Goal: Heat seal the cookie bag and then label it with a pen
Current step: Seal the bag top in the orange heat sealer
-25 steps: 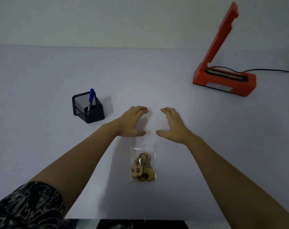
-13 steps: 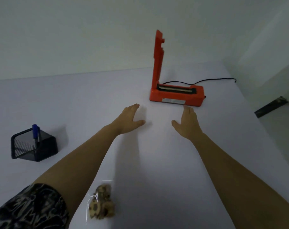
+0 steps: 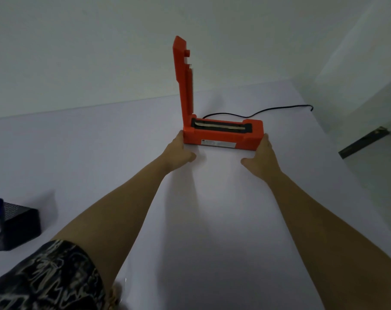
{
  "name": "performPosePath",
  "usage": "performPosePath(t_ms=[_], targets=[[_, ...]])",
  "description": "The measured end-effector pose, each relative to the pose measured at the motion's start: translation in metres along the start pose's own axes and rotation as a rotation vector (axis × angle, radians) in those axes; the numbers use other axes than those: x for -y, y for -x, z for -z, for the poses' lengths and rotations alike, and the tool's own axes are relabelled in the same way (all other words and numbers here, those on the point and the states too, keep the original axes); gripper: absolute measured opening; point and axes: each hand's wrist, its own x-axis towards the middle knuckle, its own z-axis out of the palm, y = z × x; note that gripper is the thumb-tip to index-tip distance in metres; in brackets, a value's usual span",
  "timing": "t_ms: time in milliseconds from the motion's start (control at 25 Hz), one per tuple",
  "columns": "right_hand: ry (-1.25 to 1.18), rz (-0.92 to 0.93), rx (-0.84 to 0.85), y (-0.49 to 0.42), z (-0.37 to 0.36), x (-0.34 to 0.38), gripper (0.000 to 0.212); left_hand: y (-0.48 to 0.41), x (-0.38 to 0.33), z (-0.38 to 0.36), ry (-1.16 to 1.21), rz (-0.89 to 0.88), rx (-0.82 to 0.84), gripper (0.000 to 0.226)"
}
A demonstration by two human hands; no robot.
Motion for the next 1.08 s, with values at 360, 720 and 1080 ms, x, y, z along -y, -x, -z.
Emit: performPosePath(t_ms=[360,720,1080], targets=[[-0.068,-0.015,-0.030,0.059,-0.005,-0.012,0.102,0.037,0.020,-0.006,-0.029,-0.015,0.025,0.086],[-0.108,-0.044,-0.053,0.156,-0.013,-0.032,0.099,0.106,0.047,-0.023,-0.075,-0.046,0.091,0.088],[-0.148,-0.081,-0.076,0.225,-0.025,-0.044,0.097,0.161,0.071,-0.035,-0.072,-0.057,0.119,0.088]])
